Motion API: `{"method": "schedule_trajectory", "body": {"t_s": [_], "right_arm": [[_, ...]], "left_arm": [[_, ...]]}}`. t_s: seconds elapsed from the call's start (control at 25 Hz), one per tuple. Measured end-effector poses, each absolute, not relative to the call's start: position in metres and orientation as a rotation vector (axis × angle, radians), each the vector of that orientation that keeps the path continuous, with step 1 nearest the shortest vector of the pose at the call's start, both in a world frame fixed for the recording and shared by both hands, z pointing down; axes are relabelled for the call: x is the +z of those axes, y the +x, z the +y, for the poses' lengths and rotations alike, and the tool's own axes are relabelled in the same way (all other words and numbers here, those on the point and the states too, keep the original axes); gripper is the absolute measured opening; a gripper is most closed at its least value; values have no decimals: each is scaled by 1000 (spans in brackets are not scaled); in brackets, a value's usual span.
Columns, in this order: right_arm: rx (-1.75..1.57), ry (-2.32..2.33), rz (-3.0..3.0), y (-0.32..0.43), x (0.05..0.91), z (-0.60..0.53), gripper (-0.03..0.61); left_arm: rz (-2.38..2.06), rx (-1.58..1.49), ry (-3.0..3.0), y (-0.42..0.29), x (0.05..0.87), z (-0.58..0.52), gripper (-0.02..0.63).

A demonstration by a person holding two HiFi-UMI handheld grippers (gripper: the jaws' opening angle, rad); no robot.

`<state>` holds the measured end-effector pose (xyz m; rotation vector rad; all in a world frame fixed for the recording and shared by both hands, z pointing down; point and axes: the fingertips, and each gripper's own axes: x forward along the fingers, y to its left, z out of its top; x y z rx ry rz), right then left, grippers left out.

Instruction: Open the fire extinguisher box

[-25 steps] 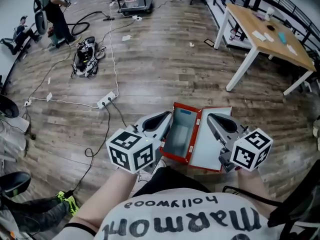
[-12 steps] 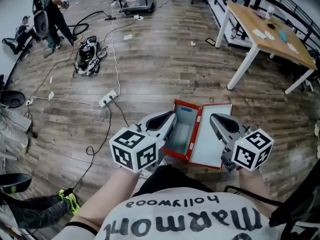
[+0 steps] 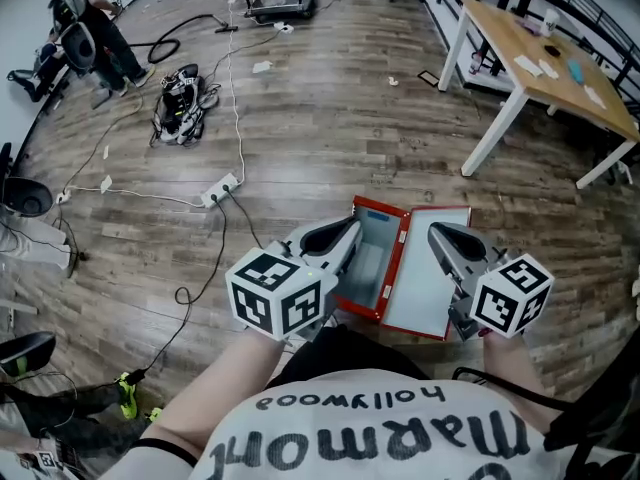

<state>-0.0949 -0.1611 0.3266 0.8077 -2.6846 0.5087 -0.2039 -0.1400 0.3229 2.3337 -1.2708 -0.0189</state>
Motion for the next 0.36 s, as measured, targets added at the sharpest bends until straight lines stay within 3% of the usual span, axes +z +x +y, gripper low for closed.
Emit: {"method": "schedule_trajectory", "body": {"t_s": [0.36], "right_arm": [[513, 799, -2677, -90, 329, -173, 9]], "left_arm": [[-1275, -27, 2331, -202, 322, -150, 12]]}}
